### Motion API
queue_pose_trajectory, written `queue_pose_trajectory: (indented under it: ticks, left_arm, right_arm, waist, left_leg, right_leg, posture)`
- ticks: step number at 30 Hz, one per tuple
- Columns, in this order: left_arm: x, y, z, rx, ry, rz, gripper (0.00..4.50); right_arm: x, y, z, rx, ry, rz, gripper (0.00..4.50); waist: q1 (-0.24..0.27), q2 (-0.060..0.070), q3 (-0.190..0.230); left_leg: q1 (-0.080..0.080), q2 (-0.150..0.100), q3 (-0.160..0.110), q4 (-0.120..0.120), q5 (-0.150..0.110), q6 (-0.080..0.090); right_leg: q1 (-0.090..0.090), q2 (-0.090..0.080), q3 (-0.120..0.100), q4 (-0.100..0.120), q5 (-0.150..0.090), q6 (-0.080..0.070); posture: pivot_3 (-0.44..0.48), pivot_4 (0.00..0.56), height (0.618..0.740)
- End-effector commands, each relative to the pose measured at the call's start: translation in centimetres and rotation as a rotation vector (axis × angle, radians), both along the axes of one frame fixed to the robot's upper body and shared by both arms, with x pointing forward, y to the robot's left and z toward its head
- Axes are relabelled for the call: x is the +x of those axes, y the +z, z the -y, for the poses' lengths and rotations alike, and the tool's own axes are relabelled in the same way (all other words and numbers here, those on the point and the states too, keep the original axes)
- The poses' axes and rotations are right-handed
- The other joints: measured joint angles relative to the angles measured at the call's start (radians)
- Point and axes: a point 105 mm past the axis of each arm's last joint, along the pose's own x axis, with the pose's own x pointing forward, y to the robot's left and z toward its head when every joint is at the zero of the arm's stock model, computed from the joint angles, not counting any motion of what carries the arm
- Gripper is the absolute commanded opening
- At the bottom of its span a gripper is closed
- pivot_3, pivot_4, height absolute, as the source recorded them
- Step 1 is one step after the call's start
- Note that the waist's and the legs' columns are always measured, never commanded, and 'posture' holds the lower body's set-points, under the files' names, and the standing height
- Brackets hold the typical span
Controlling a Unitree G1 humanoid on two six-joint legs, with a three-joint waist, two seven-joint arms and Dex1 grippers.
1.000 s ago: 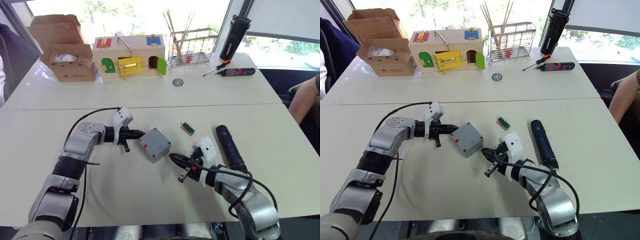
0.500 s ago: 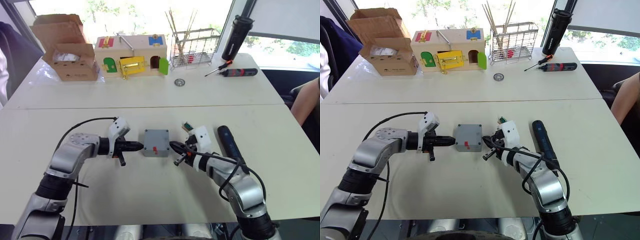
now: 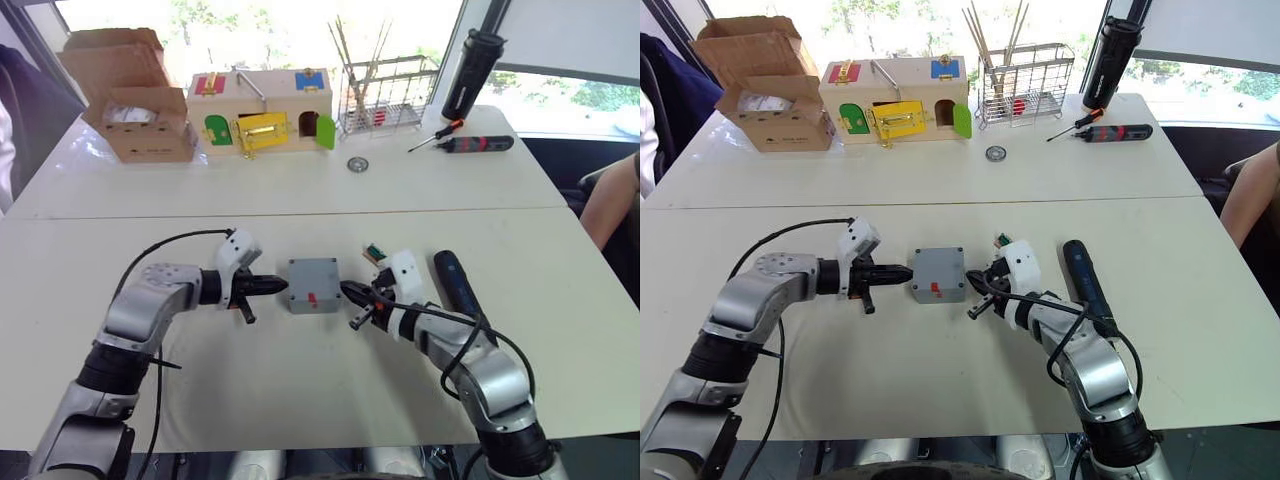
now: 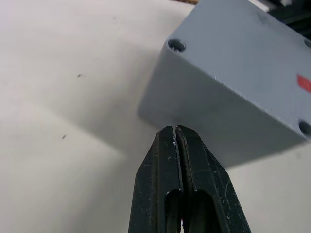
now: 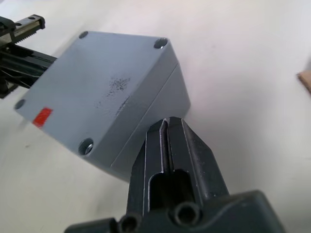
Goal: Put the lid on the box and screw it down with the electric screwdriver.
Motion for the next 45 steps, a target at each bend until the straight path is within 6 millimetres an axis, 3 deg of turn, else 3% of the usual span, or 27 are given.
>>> queue_pose_trajectory:
  ticks: [1, 2, 4, 7, 8, 10, 15, 18, 24, 27, 29, 42, 43, 45]
  left_arm:
    - [1.0, 6.2, -1.4, -0.114, 0.026, 0.104, 0.03]
    - [0.8, 8.3, -0.8, -0.168, -0.011, 0.174, 0.03]
    - [-0.4, 10.1, 0.6, -0.185, -0.113, 0.194, 0.03]
    - [-3.0, 9.3, 2.6, -0.133, -0.304, 0.147, 0.03]
    - [-3.6, 8.8, 3.1, -0.114, -0.353, 0.138, 0.0]
    - [-4.3, 7.8, 4.1, -0.069, -0.426, 0.145, 0.0]
    - [-5.1, 6.8, 5.6, -0.031, -0.544, 0.163, 0.0]
    - [-5.2, 6.1, 5.9, 0.003, -0.582, 0.178, 0.0]
    - [-4.6, 5.7, 5.6, 0.026, -0.575, 0.185, 0.0]
    - [-4.3, 5.6, 5.4, 0.027, -0.561, 0.186, 0.0]
    - [-4.2, 5.7, 5.4, 0.026, -0.549, 0.186, 0.0]
    - [-3.9, 5.6, 5.4, 0.014, -0.488, 0.196, 0.0]
    - [-3.9, 5.6, 5.4, 0.013, -0.486, 0.195, 0.0]
    - [-3.9, 5.6, 5.4, 0.011, -0.482, 0.195, 0.0]
  right_arm:
    - [-1.2, 4.0, 1.0, 0.038, 0.016, 0.092, 0.0]
    - [-1.7, 4.7, 1.3, 0.044, 0.021, 0.098, 0.0]
    - [-2.6, 5.8, 1.7, 0.05, 0.02, 0.11, 0.0]
    - [-3.5, 6.4, 2.6, 0.061, -0.026, 0.111, 0.0]
    - [-3.6, 6.3, 3.3, 0.062, -0.068, 0.109, 0.24]
    - [-4.3, 5.7, 4.9, 0.02, -0.134, 0.108, 0.83]
    - [-6.1, 3.5, 7.0, -0.022, -0.21, 0.045, 3.36]
    - [-6.4, 2.4, 7.8, -0.027, -0.252, 0.014, 4.48]
    - [-5.4, 1.2, 7.8, 0.006, -0.279, 0.016, 4.48]
    - [-4.5, 0.6, 7.9, 0.014, -0.292, 0.025, 3.84]
    - [-4.2, 0.2, 8.2, 0.002, -0.301, 0.025, 3.1]
    - [-3.2, -0.4, 8.7, -0.037, -0.298, 0.033, 3.1]
    - [-3.2, -0.4, 8.6, -0.038, -0.296, 0.033, 2.59]
    - [-3.2, -0.5, 8.5, -0.04, -0.292, 0.032, 2.17]
  waist:
    - [0.002, 0.0, 0.0]
    - [0.002, 0.0, 0.0]
    - [0.002, 0.0, 0.0]
    - [-0.002, 0.0, 0.0]
    - [-0.003, 0.0, 0.0]
    - [-0.002, 0.0, 0.0]
    - [0.001, 0.001, 0.0]
    - [-0.002, 0.001, 0.0]
    - [-0.001, 0.001, 0.001]
    - [0.002, 0.001, 0.001]
    - [0.001, 0.001, 0.001]
    - [0.001, 0.001, 0.001]
    - [0.001, 0.001, 0.001]
    - [0.001, 0.001, 0.001]
  left_leg:
    - [-0.002, 0.0, -0.001, 0.001, 0.0, -0.001]
    - [-0.003, 0.0, -0.001, 0.001, 0.0, -0.001]
    - [-0.003, 0.0, -0.001, 0.001, 0.0, -0.001]
    - [-0.003, 0.0, 0.0, 0.001, 0.0, 0.0]
    - [-0.003, 0.0, 0.0, 0.0, 0.0, 0.0]
    - [-0.002, 0.0, 0.0, 0.0, 0.0, 0.0]
    - [-0.002, 0.0, 0.0, 0.001, -0.002, 0.004]
    - [-0.002, 0.0, 0.0, 0.001, -0.002, 0.004]
    - [-0.002, 0.001, 0.0, 0.001, -0.002, 0.004]
    - [-0.002, 0.0, 0.001, 0.001, -0.002, 0.004]
    - [-0.002, 0.0, 0.0, 0.001, -0.002, 0.004]
    - [-0.002, 0.0, 0.0, 0.001, -0.002, 0.003]
    - [-0.002, 0.0, 0.0, 0.001, -0.002, 0.004]
    - [-0.002, 0.0, 0.0, 0.001, -0.002, 0.004]
  right_leg:
    - [-0.002, 0.0, 0.0, 0.0, 0.0, 0.0]
    - [-0.003, 0.0, 0.0, 0.0, 0.0, 0.0]
    - [-0.002, 0.0, 0.0, 0.0, 0.0, 0.0]
    - [-0.001, 0.0, 0.0, 0.0, 0.0, 0.0]
    - [-0.001, 0.0, 0.0, 0.0, 0.0, 0.0]
    - [-0.001, 0.0, 0.0, -0.001, 0.0, 0.0]
    - [0.0, 0.001, 0.001, -0.002, 0.0, 0.0]
    - [0.0, 0.002, 0.001, -0.002, 0.0, 0.0]
    - [0.0, 0.002, 0.001, -0.002, 0.0, 0.0]
    - [0.0, 0.002, 0.001, -0.002, 0.0, 0.0]
    - [0.0, 0.002, 0.001, -0.002, 0.0, 0.0]
    - [0.0, 0.002, 0.001, -0.002, 0.0, 0.0]
    - [0.0, 0.002, 0.001, -0.002, 0.0, 0.0]
    - [0.0, 0.002, 0.001, -0.002, 0.0, 0.0]
  posture:
    - [0.0, 0.15, 0.74]
    - [0.0, 0.15, 0.74]
    - [0.0, 0.15, 0.74]
    - [0.0, 0.15, 0.74]
    - [0.0, 0.15, 0.74]
    - [0.0, 0.15, 0.74]
    - [0.0, 0.15, 0.74]
    - [0.0, 0.15, 0.74]
    - [0.0, 0.15, 0.74]
    - [0.0, 0.15, 0.74]
    - [0.0, 0.15, 0.74]
    - [0.0, 0.15, 0.74]
    - [0.0, 0.15, 0.74]
    - [0.0, 0.15, 0.74]
